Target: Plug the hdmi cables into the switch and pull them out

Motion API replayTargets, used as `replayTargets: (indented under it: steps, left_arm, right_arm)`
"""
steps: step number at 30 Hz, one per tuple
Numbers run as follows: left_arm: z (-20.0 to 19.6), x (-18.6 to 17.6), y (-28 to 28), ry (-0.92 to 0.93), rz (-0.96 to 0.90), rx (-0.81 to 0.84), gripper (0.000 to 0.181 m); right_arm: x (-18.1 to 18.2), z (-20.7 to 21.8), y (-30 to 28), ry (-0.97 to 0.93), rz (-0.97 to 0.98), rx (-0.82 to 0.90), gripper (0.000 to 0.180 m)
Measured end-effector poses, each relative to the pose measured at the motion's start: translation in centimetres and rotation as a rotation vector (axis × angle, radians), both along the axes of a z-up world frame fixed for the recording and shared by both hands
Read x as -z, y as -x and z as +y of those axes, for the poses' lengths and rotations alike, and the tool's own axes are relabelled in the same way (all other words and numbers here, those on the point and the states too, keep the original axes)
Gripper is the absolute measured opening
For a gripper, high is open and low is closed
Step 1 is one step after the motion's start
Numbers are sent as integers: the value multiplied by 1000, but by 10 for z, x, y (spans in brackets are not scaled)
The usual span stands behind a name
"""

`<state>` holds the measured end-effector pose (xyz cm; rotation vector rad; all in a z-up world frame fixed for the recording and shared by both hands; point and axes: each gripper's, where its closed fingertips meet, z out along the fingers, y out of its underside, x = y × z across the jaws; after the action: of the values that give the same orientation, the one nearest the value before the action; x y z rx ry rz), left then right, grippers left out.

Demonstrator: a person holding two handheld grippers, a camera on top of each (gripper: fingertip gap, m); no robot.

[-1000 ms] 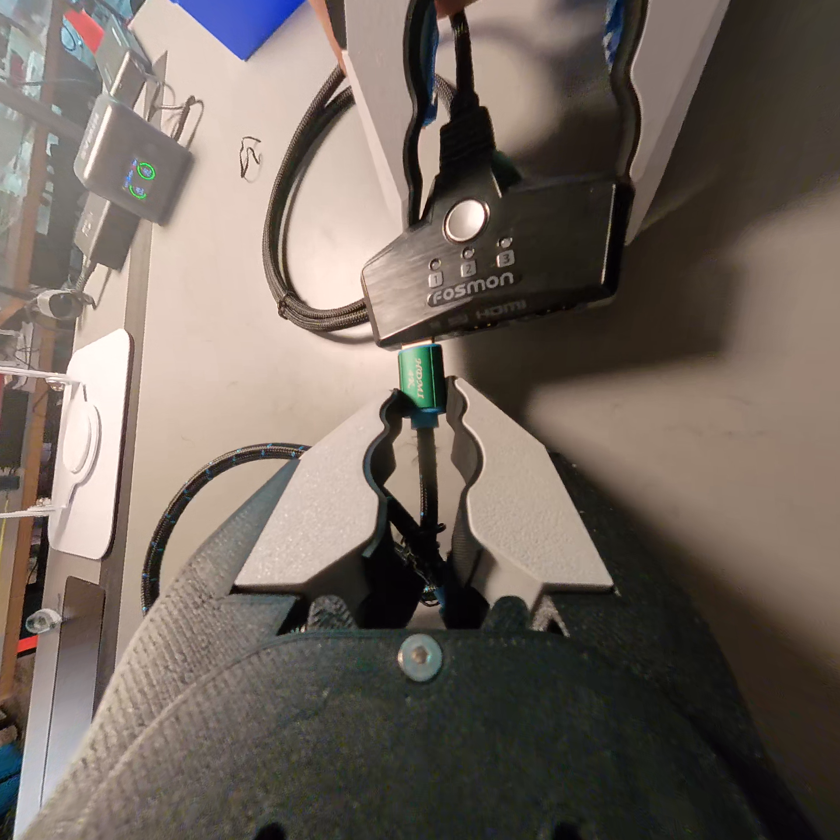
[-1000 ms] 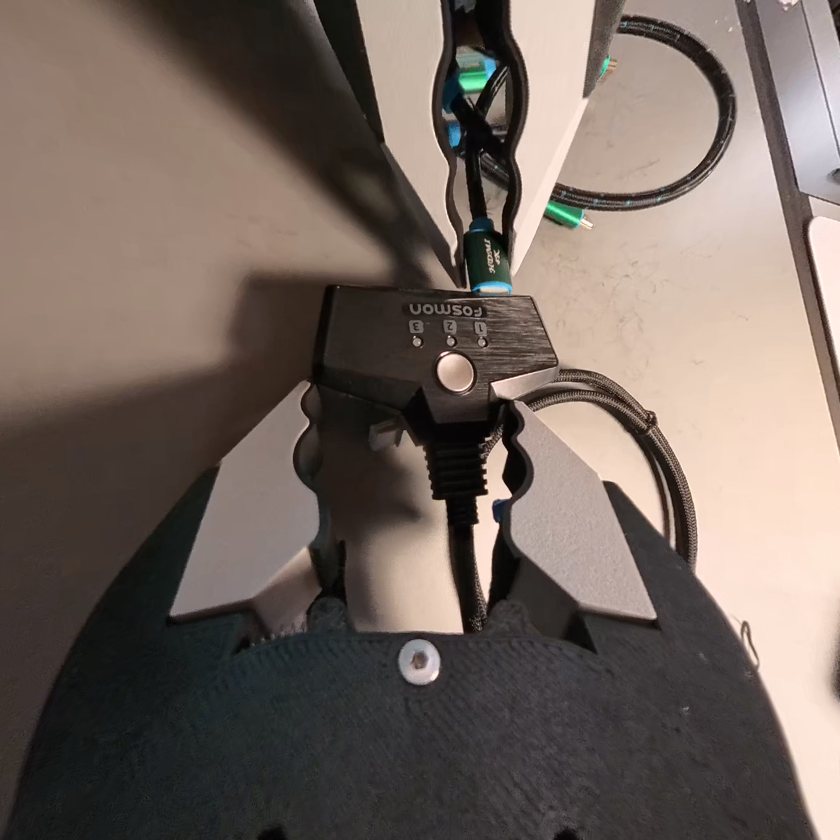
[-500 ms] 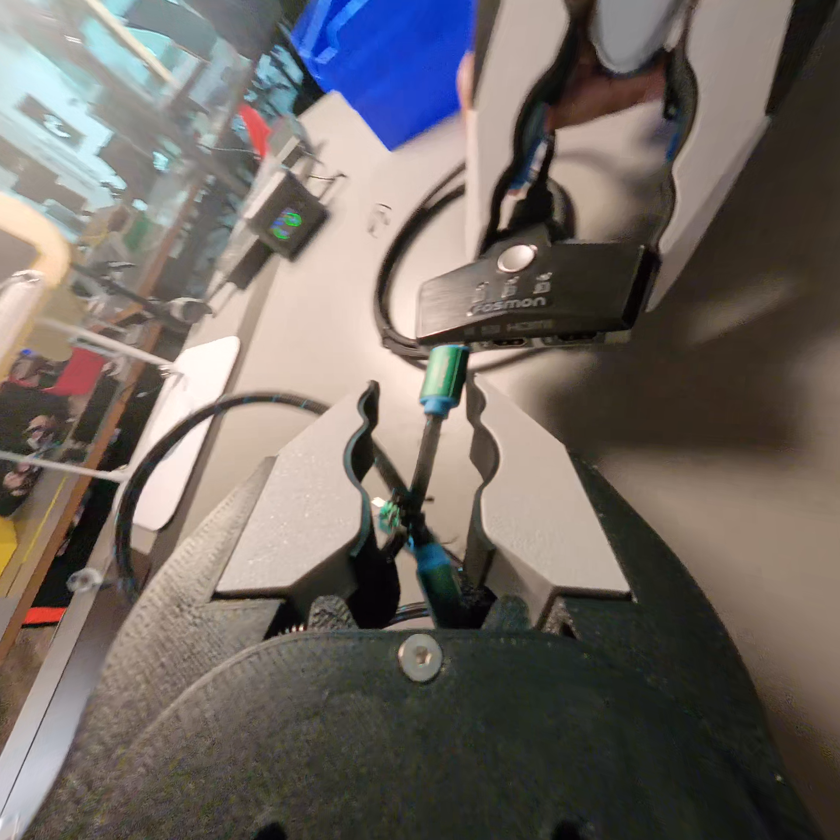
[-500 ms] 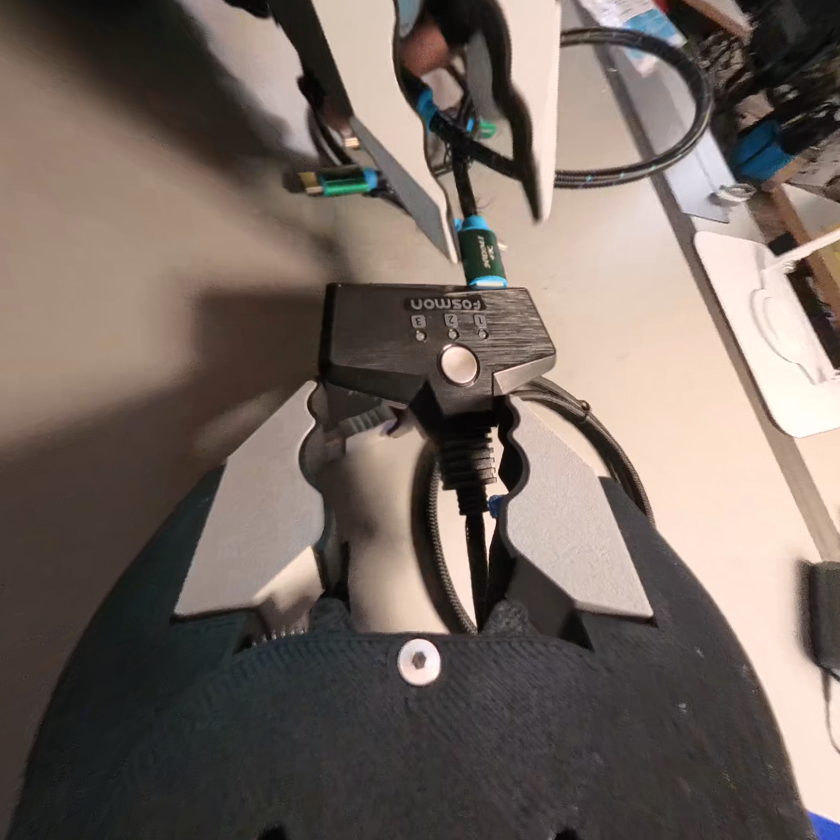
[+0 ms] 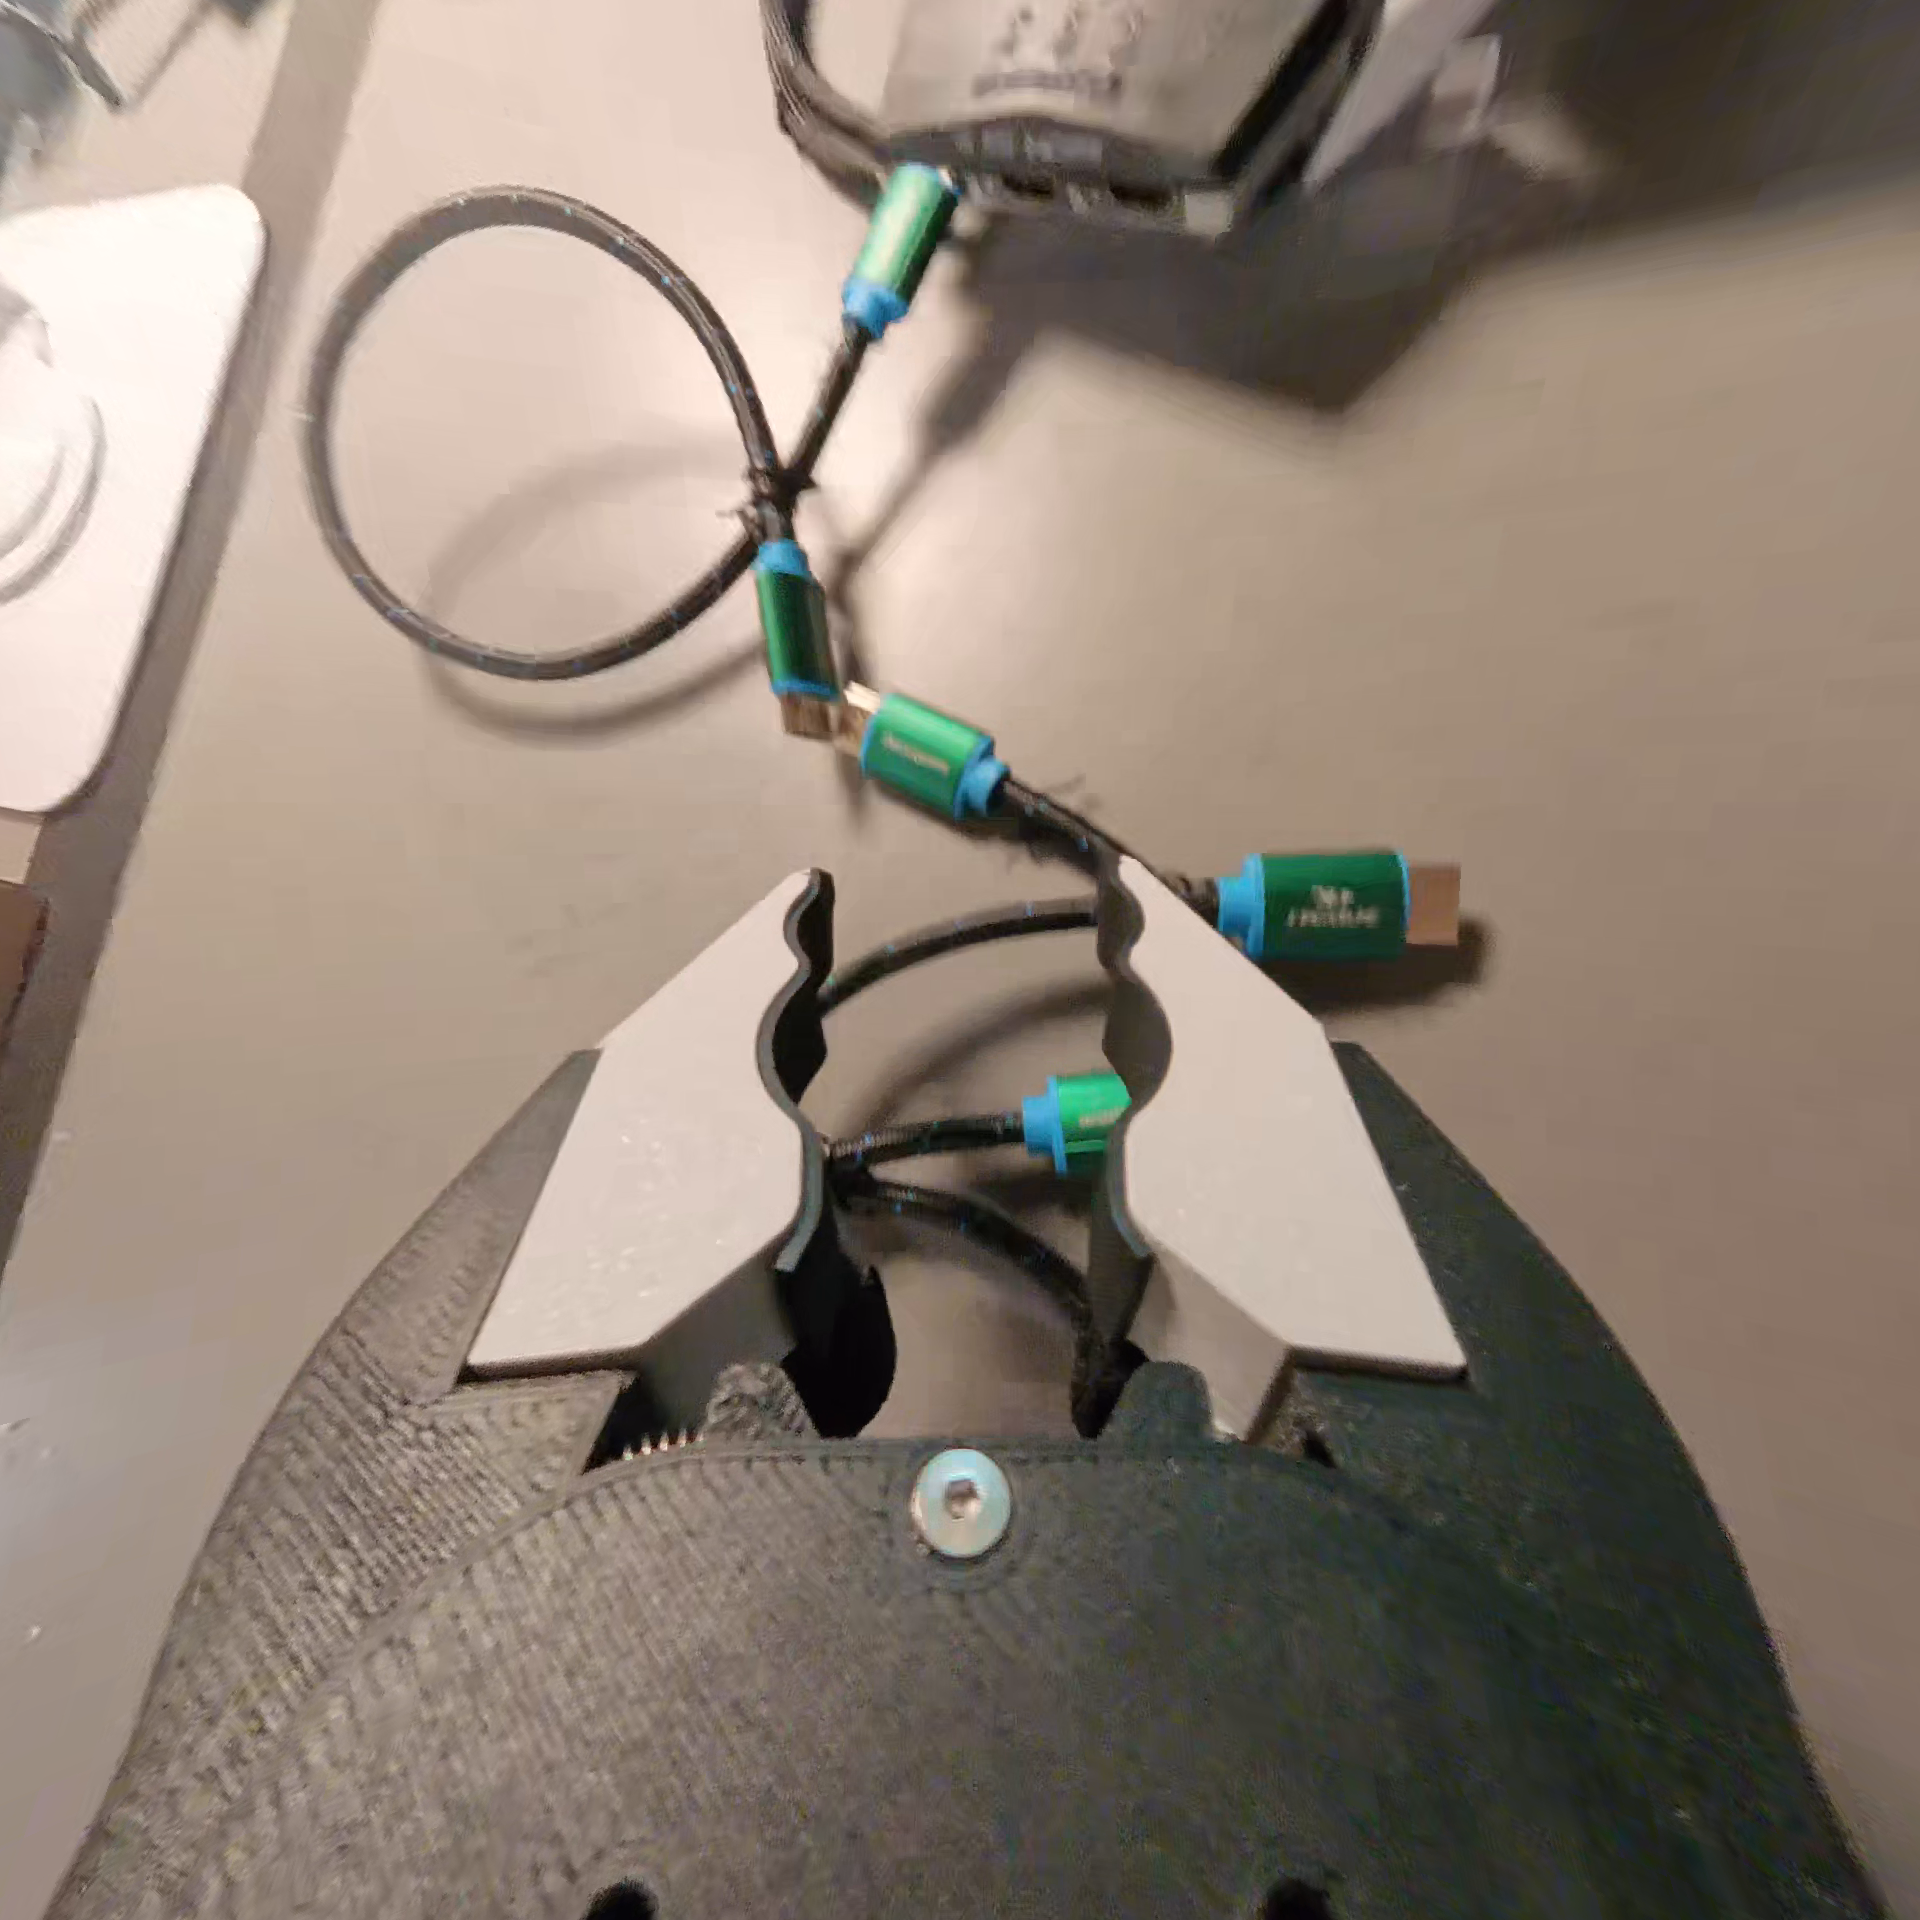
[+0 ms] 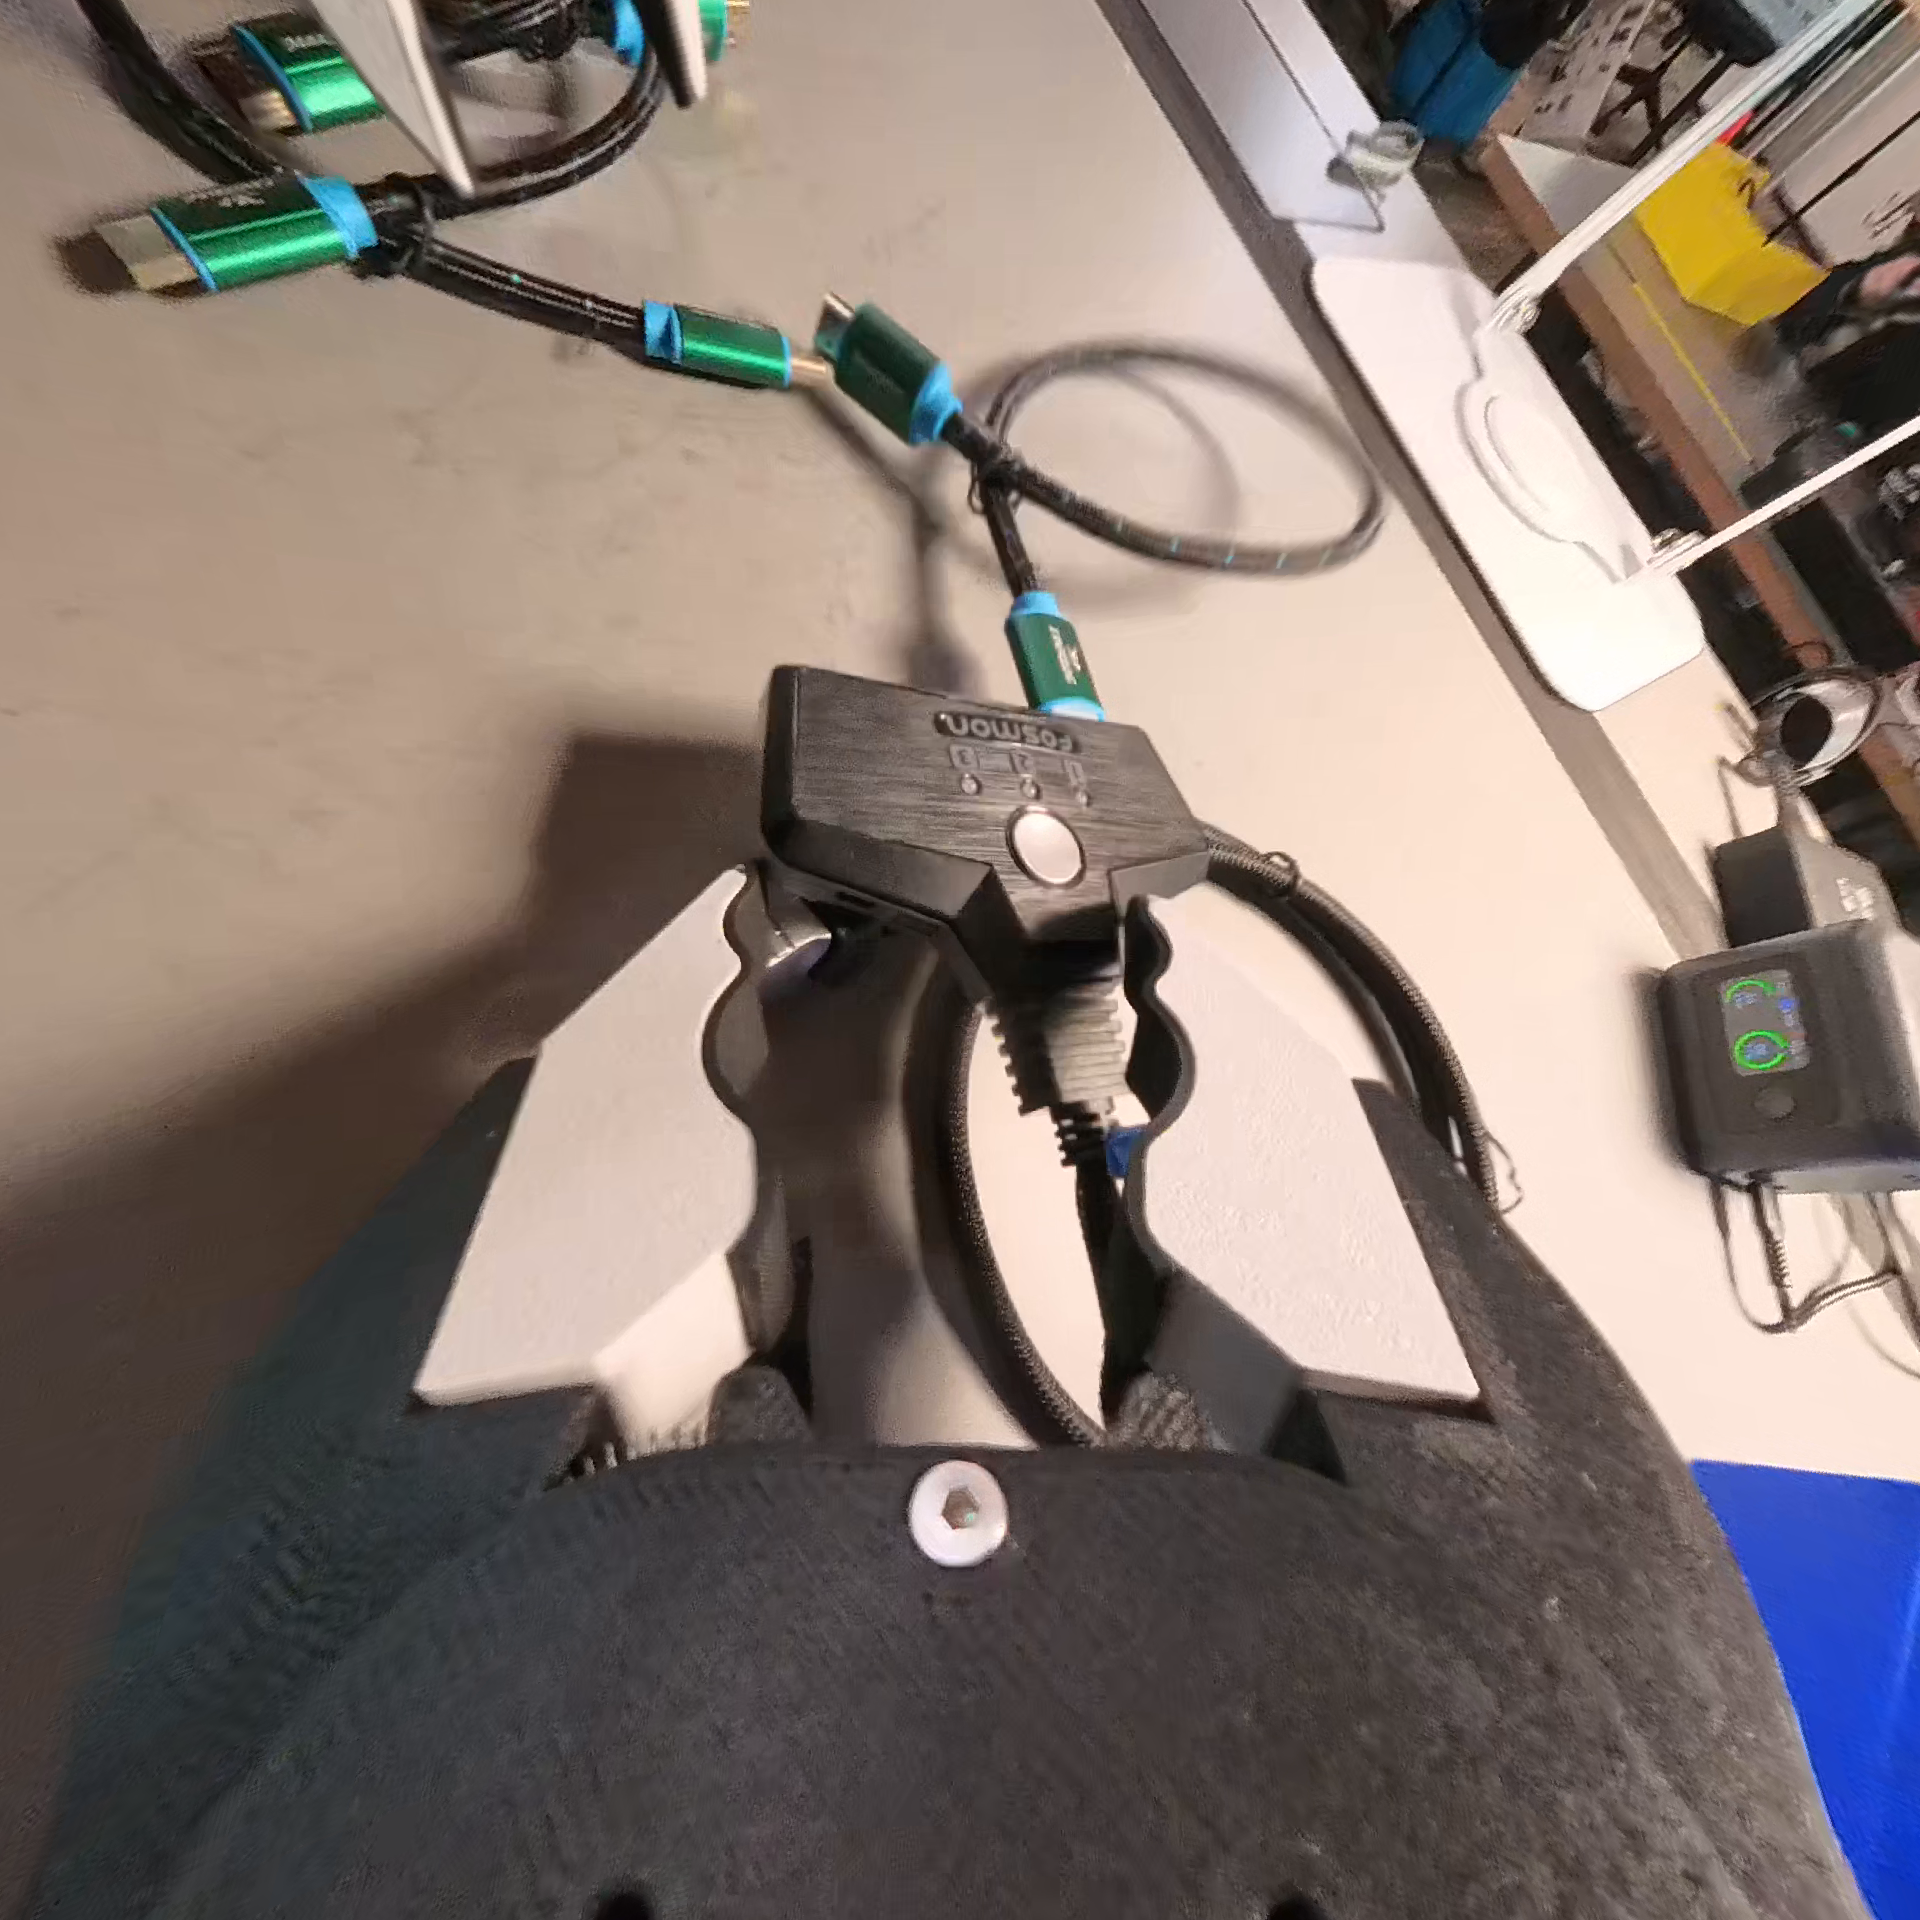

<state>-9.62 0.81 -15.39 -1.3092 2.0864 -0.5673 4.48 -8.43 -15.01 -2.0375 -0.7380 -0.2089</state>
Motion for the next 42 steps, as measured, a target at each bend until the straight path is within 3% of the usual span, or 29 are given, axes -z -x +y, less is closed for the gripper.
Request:
replayTargets:
  steps: [7,15,17,20,29,33,38,42]
  left_arm:
    - [32,-10,25,29,-45,-52,61]
    - [105,21,83,92,119,-377,66]
    - [102,18,80,155,84,-363,39]
    - [104,12,83,115,84,-354,13]
    - [113,-27,76,-58,-28,-388,14]
    - [111,-17,77,-82,20,-374,15]
    - [105,-12,75,-69,35,-351,34]
    - [111,-4,70,10,28,-422,27]
  right_arm:
    - [-16,-5,11,-60,10,-68,62]
    - [-16,-4,12,-72,7,-71,57]
    - [-14,-4,14,-69,-4,-76,56]
    - [-11,-4,16,-65,-15,-83,56]
    - [-12,-6,24,-82,-7,-129,55]
    - [-11,-7,26,-80,-15,-137,55]
    - [-11,-7,27,-80,-12,-145,55]
    - [-9,-8,30,-76,-18,-153,55]
